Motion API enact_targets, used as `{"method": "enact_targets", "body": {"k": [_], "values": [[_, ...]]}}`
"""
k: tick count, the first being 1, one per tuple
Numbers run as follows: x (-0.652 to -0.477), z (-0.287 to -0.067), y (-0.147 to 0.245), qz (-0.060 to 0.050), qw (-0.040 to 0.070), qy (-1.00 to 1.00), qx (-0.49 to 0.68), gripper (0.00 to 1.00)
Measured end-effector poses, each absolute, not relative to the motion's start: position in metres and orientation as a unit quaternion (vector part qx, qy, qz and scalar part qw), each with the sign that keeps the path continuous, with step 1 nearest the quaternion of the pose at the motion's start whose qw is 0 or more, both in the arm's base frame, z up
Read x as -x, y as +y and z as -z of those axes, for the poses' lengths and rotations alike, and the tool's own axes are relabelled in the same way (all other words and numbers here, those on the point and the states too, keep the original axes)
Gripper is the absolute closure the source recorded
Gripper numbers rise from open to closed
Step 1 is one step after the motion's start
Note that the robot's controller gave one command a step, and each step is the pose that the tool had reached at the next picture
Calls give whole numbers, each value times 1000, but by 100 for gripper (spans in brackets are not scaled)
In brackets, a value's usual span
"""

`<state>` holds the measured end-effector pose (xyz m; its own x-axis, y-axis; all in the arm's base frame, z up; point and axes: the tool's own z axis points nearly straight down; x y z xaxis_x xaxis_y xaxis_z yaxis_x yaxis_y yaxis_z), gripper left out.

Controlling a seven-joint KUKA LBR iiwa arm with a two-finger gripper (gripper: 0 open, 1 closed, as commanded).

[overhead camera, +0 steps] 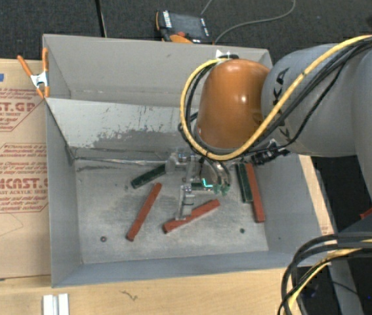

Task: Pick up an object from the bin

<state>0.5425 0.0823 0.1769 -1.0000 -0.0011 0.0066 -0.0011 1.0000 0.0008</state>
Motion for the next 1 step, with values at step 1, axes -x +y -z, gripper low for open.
{"method": "enact_targets", "body": {"k": [1], "values": [[-511, -66, 40, 0, 4, -998, -69, 0]]}}
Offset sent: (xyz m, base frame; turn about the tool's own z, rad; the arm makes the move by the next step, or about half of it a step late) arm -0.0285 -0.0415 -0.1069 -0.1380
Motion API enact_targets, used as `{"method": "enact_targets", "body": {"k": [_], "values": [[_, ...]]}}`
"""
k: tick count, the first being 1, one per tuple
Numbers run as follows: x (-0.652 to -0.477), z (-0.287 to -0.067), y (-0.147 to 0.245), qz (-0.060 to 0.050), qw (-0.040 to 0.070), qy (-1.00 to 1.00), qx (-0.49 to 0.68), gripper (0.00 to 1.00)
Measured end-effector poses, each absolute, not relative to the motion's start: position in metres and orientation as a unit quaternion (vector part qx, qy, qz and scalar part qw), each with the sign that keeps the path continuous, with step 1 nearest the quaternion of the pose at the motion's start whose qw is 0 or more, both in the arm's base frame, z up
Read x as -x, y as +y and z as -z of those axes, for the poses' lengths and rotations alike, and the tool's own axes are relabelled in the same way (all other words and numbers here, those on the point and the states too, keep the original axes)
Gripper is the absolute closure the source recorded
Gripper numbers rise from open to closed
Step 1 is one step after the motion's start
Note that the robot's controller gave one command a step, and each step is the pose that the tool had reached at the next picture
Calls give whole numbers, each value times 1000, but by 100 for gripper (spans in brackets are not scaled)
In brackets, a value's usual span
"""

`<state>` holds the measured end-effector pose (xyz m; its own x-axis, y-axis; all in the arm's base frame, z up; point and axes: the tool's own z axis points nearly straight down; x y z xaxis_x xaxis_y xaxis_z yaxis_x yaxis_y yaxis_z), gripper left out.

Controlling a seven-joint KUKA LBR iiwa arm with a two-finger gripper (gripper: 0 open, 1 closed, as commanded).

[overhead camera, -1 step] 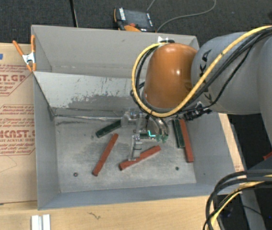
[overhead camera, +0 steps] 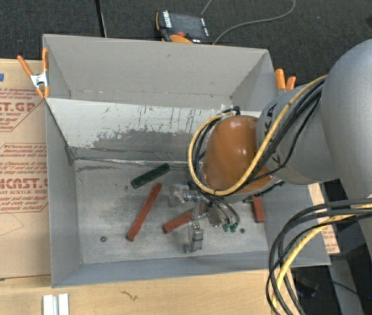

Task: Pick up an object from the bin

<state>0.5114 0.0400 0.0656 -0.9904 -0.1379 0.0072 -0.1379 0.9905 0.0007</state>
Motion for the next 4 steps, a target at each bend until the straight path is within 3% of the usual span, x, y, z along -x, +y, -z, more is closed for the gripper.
{"method": "enact_targets", "body": {"k": [1, 2, 3, 4], "values": [[-484, -101, 29, 0, 0, -999, -45, 0], [-503, -123, 13, 0, -1, -1000, 7, 0], [-495, -67, 20, 0, 2, -1000, -27, 0], [-495, -67, 20, 0, 0, -1000, -27, 0]]}}
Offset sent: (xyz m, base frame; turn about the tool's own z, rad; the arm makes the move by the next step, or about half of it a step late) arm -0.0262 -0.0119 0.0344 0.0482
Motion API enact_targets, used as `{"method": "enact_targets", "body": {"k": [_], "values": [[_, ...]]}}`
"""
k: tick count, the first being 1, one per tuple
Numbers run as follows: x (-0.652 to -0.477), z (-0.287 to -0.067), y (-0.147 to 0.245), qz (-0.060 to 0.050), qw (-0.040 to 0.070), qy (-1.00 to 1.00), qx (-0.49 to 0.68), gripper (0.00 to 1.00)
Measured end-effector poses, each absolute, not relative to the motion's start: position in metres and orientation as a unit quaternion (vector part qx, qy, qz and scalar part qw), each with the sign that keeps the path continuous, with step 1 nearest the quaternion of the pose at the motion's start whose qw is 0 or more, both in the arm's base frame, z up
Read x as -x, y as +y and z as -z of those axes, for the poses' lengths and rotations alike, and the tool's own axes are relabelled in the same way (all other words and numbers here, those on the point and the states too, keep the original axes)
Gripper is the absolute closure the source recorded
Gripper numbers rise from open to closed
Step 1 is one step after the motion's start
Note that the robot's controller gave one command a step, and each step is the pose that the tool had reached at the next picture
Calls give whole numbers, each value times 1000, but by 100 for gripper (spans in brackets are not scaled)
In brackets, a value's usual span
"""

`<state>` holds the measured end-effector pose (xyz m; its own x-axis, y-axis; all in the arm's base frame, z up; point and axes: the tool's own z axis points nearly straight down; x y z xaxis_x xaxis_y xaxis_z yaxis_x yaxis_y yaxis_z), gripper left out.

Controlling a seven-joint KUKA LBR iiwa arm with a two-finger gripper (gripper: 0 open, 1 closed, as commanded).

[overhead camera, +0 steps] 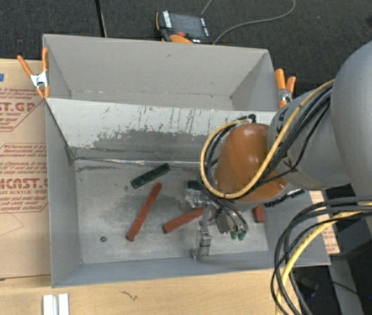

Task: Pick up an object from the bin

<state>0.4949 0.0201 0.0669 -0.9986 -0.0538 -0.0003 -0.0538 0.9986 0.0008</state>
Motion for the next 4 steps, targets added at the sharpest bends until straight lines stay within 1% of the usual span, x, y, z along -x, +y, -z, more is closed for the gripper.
{"method": "enact_targets", "body": {"k": [1, 2, 3, 4], "values": [[-495, -68, 20, -1, 0, 1000, 27, 100], [-495, -70, 20, 0, 0, 1000, 27, 100], [-495, -92, 21, 0, 1, 1000, 26, 100], [-495, -99, 21, -1, 0, 1000, 26, 100]]}}
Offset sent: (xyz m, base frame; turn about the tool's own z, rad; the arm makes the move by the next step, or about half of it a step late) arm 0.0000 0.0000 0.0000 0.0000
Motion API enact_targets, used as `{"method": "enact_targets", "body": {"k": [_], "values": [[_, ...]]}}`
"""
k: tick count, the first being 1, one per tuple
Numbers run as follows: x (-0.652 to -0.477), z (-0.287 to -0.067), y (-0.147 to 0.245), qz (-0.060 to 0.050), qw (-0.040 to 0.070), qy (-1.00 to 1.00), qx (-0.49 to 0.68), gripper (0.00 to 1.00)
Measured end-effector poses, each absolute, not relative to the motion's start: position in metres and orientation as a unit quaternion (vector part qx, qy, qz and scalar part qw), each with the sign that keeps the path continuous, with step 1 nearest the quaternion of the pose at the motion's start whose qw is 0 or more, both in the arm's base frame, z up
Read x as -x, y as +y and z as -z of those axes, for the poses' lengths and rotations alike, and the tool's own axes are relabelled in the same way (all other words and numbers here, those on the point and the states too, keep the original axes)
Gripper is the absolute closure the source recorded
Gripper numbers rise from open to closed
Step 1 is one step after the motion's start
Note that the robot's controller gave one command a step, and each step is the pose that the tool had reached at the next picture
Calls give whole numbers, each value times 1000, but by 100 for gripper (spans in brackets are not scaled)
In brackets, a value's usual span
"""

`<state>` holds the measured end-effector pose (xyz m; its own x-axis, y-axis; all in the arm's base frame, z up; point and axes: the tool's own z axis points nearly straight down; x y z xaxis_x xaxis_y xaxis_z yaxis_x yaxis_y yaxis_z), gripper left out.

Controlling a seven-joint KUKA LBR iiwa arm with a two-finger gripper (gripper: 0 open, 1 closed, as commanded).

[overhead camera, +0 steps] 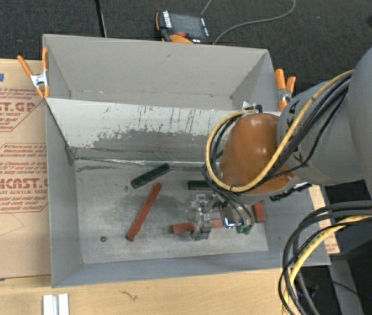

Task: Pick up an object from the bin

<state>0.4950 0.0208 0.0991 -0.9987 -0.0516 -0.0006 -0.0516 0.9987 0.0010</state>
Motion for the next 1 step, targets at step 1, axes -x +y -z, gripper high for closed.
{"method": "enact_targets", "body": {"k": [1], "values": [[-497, -182, 21, 0, 4, 1000, 26, 100]]}}
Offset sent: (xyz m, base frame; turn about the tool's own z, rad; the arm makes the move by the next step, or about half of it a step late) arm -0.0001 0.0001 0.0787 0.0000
